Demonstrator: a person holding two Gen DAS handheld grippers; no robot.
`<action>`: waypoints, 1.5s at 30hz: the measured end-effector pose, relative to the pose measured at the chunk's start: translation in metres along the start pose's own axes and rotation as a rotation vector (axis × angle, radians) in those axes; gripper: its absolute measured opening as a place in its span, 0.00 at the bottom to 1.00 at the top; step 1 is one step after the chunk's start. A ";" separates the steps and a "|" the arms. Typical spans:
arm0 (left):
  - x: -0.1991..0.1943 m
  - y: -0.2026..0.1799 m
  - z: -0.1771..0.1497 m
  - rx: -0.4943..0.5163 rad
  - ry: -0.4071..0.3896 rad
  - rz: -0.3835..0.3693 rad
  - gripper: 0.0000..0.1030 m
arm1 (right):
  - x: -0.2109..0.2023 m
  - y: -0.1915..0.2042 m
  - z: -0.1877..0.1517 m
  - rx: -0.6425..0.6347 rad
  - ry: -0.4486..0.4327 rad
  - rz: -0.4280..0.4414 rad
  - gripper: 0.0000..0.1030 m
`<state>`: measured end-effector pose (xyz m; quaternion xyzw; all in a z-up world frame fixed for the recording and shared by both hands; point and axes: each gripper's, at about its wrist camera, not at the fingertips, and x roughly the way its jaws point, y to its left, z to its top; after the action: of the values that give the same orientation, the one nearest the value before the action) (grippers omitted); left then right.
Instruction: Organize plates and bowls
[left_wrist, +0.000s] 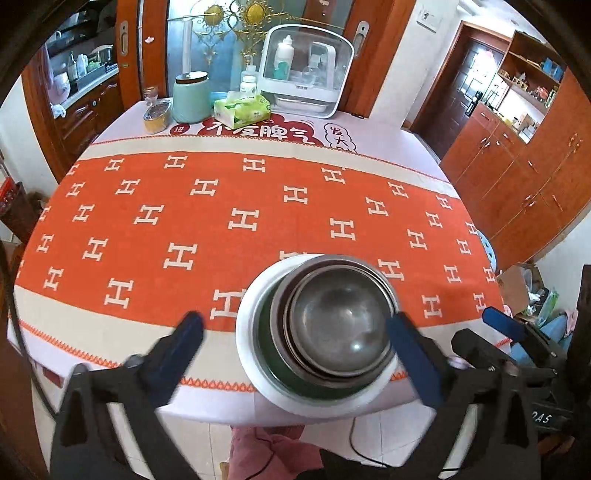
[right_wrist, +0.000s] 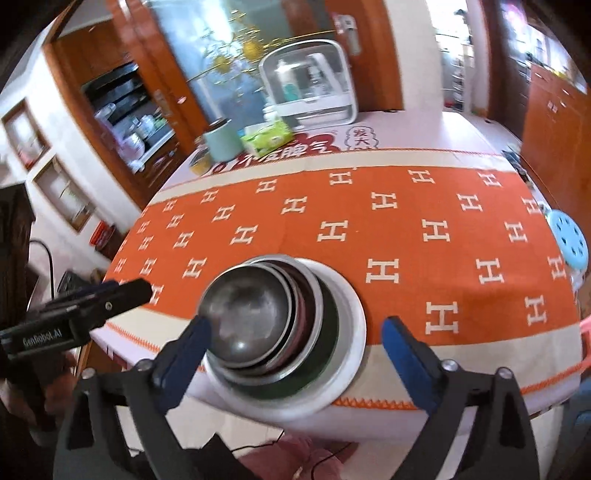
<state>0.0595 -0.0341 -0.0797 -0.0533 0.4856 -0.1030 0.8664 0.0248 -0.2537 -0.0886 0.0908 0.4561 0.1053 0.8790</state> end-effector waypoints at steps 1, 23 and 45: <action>-0.006 -0.003 -0.001 0.002 -0.002 -0.002 0.99 | -0.007 0.002 0.001 -0.016 0.010 -0.002 0.93; -0.066 -0.059 -0.049 -0.023 -0.149 0.183 0.99 | -0.078 0.009 -0.035 0.007 -0.084 -0.100 1.00; -0.078 -0.062 -0.043 0.055 -0.230 0.260 0.99 | -0.082 0.018 -0.034 0.029 -0.170 -0.143 1.00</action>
<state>-0.0245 -0.0758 -0.0257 0.0221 0.3829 0.0035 0.9235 -0.0506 -0.2559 -0.0393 0.0794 0.3869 0.0276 0.9183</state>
